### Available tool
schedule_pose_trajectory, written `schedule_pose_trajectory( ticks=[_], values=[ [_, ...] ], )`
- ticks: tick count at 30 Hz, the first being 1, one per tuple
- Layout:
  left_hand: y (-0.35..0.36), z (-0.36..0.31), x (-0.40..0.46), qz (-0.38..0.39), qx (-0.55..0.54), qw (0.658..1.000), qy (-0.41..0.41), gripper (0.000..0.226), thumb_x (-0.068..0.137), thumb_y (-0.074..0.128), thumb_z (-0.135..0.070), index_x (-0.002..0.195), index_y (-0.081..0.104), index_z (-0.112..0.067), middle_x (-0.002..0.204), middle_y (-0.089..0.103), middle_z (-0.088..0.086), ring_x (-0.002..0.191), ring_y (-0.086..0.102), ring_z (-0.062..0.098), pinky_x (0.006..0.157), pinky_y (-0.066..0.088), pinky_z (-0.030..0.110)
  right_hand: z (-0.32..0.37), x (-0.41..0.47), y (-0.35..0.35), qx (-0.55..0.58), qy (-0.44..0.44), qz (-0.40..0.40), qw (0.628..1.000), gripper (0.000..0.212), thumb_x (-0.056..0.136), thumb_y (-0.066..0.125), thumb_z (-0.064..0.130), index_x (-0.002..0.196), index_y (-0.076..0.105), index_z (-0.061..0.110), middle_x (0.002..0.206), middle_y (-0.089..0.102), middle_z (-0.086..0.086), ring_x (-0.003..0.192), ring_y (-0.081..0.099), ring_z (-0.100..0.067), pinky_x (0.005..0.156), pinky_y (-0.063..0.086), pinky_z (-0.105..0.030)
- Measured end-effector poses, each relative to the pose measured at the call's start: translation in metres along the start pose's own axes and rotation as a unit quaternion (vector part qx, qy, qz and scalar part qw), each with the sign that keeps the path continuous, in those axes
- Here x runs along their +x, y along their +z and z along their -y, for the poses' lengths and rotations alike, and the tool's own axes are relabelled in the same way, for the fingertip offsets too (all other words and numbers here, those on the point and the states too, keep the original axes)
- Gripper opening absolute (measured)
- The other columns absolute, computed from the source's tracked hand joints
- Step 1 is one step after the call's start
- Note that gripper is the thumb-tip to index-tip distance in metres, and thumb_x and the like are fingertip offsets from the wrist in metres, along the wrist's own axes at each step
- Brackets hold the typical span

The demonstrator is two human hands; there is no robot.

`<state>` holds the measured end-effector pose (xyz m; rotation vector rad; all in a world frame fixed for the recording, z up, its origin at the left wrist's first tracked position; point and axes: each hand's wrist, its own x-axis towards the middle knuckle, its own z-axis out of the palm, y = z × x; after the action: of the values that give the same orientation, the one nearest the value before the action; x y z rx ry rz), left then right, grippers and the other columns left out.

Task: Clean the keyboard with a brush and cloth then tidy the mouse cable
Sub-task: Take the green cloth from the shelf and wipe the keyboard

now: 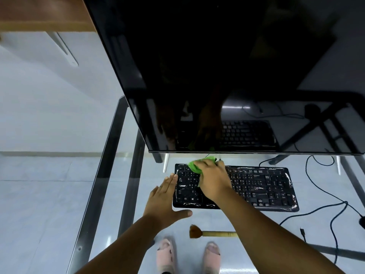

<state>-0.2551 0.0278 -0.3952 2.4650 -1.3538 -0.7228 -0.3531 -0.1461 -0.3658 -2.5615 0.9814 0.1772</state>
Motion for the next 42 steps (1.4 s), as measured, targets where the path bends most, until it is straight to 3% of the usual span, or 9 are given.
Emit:
schedule_pose_trajectory(
  ticks=[3, 9, 16, 22, 29, 32, 35, 40, 42],
  values=[
    [0.000, 0.002, 0.000, -0.006, -0.001, 1.000, -0.006, 0.122, 0.066, 0.061, -0.076, 0.152, -0.010, -0.027, 0.160, -0.008, -0.012, 0.147, -0.006, 0.007, 0.117, 0.002, 0.031, 0.005, -0.002, 0.001, -0.028, -0.031, 0.007, 0.999, 0.055, 0.090, 0.050, 0.016, 0.141, 0.043, 0.035, 0.141, 0.045, 0.012, 0.115, 0.036, -0.027, 0.103, 0.038, -0.032],
    [-0.002, 0.018, -0.002, 0.001, 0.021, 0.999, -0.026, 0.116, 0.073, 0.060, -0.072, 0.152, -0.010, -0.026, 0.160, -0.014, -0.009, 0.147, -0.012, 0.009, 0.116, -0.001, 0.030, -0.014, -0.002, 0.001, -0.035, 0.077, -0.028, 0.996, 0.048, 0.092, 0.047, 0.020, 0.139, 0.046, 0.033, 0.138, 0.050, 0.005, 0.115, 0.037, -0.030, 0.096, 0.043, -0.034],
    [-0.003, 0.022, -0.002, 0.006, 0.037, 0.999, -0.007, 0.107, 0.076, 0.055, -0.073, 0.152, -0.008, -0.031, 0.158, -0.020, -0.012, 0.146, -0.015, 0.009, 0.115, -0.001, 0.030, 0.020, -0.001, 0.014, -0.002, -0.056, -0.036, 0.998, 0.055, 0.089, 0.051, 0.011, 0.140, 0.046, 0.031, 0.138, 0.048, 0.010, 0.114, 0.037, -0.024, 0.101, 0.039, -0.031],
    [-0.003, 0.024, -0.002, 0.004, 0.037, 0.999, -0.002, 0.106, 0.076, 0.053, -0.075, 0.152, -0.008, -0.032, 0.157, -0.021, -0.012, 0.146, -0.016, 0.009, 0.115, -0.002, 0.031, 0.001, 0.004, 0.012, -0.013, 0.048, -0.057, 0.997, 0.048, 0.089, 0.050, 0.016, 0.133, 0.052, 0.034, 0.132, 0.051, 0.007, 0.113, 0.034, -0.024, 0.094, 0.043, -0.035],
    [-0.004, 0.026, -0.002, 0.008, 0.026, 1.000, 0.003, 0.106, 0.077, 0.055, -0.073, 0.152, -0.008, -0.033, 0.157, -0.021, -0.014, 0.146, -0.016, 0.008, 0.114, -0.003, 0.029, 0.022, 0.001, 0.018, 0.023, -0.079, -0.050, 0.995, 0.056, 0.081, 0.056, 0.003, 0.129, 0.059, 0.033, 0.130, 0.053, 0.008, 0.108, 0.040, -0.023, 0.095, 0.045, -0.038],
    [-0.004, 0.028, -0.001, 0.014, 0.021, 1.000, 0.002, 0.106, 0.077, 0.056, -0.071, 0.152, -0.007, -0.033, 0.157, -0.020, -0.014, 0.146, -0.015, 0.008, 0.115, -0.001, 0.030, 0.008, 0.000, 0.019, 0.019, -0.026, -0.080, 0.996, 0.050, 0.082, 0.055, 0.005, 0.122, 0.062, 0.035, 0.125, 0.055, 0.011, 0.105, 0.039, -0.023, 0.087, 0.048, -0.041],
    [-0.003, 0.028, 0.000, 0.018, 0.019, 1.000, 0.001, 0.106, 0.077, 0.057, -0.071, 0.152, -0.007, -0.033, 0.158, -0.019, -0.013, 0.146, -0.015, 0.007, 0.116, 0.000, 0.030, 0.016, 0.011, 0.018, 0.014, 0.021, -0.057, 0.998, 0.051, 0.085, 0.052, 0.009, 0.127, 0.058, 0.038, 0.127, 0.051, 0.012, 0.108, 0.035, -0.022, 0.088, 0.047, -0.041],
    [-0.004, 0.029, 0.000, 0.024, 0.011, 1.000, 0.001, 0.105, 0.077, 0.058, -0.069, 0.152, -0.006, -0.033, 0.158, -0.018, -0.013, 0.146, -0.014, 0.008, 0.117, 0.002, 0.031, 0.032, 0.005, 0.024, 0.027, -0.085, -0.035, 0.995, 0.062, 0.078, 0.054, -0.003, 0.125, 0.060, 0.037, 0.130, 0.050, 0.011, 0.108, 0.037, -0.022, 0.092, 0.045, -0.041],
    [-0.005, 0.029, 0.000, 0.025, 0.012, 1.000, 0.003, 0.105, 0.077, 0.058, -0.069, 0.152, -0.006, -0.033, 0.158, -0.018, -0.014, 0.146, -0.014, 0.008, 0.116, 0.002, 0.031, 0.023, 0.000, 0.025, 0.020, -0.081, -0.042, 0.996, 0.060, 0.078, 0.055, -0.002, 0.123, 0.061, 0.037, 0.131, 0.049, 0.011, 0.108, 0.037, -0.022, 0.092, 0.045, -0.042]
  ],
)
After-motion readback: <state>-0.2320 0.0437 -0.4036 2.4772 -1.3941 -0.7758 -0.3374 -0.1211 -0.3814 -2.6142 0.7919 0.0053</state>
